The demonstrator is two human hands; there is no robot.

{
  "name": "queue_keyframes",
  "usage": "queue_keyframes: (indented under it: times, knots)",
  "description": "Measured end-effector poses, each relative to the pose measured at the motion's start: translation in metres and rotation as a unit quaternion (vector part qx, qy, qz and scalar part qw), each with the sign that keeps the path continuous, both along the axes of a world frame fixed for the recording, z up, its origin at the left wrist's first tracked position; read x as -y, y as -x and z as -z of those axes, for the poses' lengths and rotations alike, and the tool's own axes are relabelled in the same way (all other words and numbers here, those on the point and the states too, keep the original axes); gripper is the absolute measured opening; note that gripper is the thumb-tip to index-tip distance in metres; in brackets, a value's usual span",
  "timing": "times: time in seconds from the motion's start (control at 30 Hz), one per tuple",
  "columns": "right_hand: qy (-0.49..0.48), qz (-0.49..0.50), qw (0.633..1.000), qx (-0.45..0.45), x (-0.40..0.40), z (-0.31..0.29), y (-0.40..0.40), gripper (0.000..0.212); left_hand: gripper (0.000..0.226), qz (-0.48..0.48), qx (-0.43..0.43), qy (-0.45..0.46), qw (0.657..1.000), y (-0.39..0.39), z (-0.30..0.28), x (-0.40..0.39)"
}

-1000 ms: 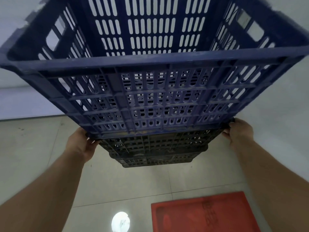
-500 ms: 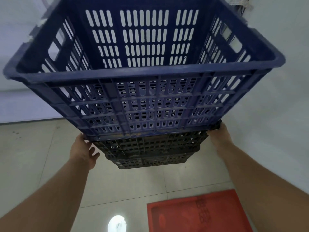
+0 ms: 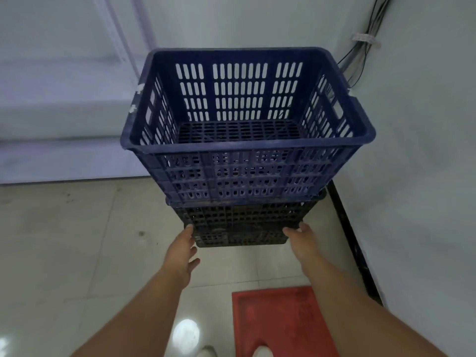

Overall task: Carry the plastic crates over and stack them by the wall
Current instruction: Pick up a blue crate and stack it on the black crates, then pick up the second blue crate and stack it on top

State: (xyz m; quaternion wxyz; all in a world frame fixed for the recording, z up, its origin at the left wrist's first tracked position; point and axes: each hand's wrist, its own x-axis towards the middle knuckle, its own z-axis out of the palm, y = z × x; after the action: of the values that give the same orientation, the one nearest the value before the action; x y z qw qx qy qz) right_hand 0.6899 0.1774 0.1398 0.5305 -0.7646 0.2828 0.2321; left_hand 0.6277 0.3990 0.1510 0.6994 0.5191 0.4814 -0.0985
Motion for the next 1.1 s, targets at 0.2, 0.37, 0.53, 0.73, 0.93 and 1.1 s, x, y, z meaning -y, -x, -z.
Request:
queue_keyframes:
  times: [0.2, 0.37, 0.53, 0.73, 0.93, 1.1]
  knots:
    - [0.014, 0.002, 1.0, -0.003, 0.012, -0.043, 0.058, 0.046, 0.051, 0.106, 0.02, -0.047, 0.993, 0.04, -0.042, 0.022]
    - [0.019, 0.054, 0.998, -0.005, 0.022, -0.076, 0.116, 0.008, 0.044, 0.191, 0.074, -0.113, 0.972, 0.079, -0.065, 0.027]
    - [0.003, 0.111, 0.994, 0.017, 0.013, -0.099, 0.182, 0.029, 0.027, 0.278, 0.099, -0.122, 0.948, 0.116, -0.078, 0.022]
    - [0.036, 0.198, 0.979, 0.02, 0.016, -0.118, 0.275, 0.038, 0.025, 0.373, 0.106, -0.12, 0.914, 0.158, -0.089, 0.03]
    - [0.049, 0.305, 0.951, 0.018, 0.043, -0.126, 0.37, 0.044, 0.036, 0.476, 0.108, -0.065, 0.87, 0.211, -0.093, 0.075]
    - [0.043, 0.398, 0.917, 0.011, 0.069, -0.126, 0.461, 0.05, 0.036, 0.547, 0.113, -0.045, 0.828, 0.265, -0.093, 0.121]
